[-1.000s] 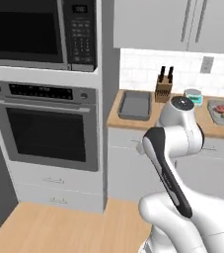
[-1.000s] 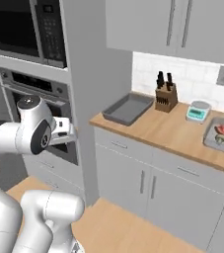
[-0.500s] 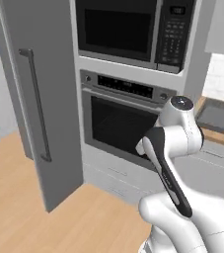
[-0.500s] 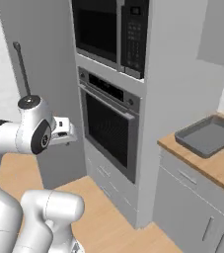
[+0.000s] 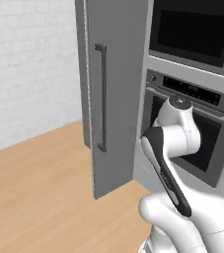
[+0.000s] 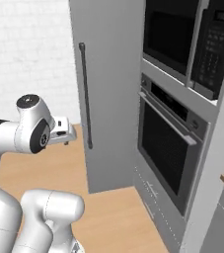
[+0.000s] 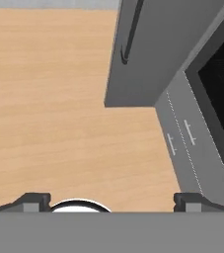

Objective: Place one mushroom and one steak in each tupperware on the nearby counter, to pack two identical lunches.

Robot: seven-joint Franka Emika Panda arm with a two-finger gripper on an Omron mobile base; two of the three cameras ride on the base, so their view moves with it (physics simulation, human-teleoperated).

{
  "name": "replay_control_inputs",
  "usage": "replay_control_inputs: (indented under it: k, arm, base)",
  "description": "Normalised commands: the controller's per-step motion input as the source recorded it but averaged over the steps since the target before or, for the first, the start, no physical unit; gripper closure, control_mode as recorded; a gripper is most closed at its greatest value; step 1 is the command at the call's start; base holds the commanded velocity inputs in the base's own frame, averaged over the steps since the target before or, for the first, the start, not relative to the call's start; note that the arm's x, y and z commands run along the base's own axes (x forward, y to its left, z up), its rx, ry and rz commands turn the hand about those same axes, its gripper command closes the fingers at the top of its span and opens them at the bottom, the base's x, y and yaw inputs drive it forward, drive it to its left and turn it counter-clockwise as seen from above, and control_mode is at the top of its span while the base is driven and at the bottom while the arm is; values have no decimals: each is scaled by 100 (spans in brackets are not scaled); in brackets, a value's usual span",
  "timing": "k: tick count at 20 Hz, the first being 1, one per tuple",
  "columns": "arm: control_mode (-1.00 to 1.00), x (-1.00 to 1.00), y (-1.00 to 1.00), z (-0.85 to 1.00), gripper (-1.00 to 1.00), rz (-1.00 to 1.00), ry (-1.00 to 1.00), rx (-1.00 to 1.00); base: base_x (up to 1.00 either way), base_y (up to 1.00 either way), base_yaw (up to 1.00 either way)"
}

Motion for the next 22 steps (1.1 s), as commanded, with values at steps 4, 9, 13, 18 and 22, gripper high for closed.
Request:
replay_control_inputs:
  k: [4,9,13,18,22]
  arm:
    - [100,0,0,0,-100,0,0,0]
    - [100,0,0,0,-100,0,0,0]
    - [100,0,0,0,-100,0,0,0]
    - [100,0,0,0,-100,0,0,0]
    - [100,0,0,0,-100,0,0,0]
  base:
    - [-8,100,33]
    - [40,100,21]
    - [100,100,6]
    - [98,100,6]
    - [32,95,31]
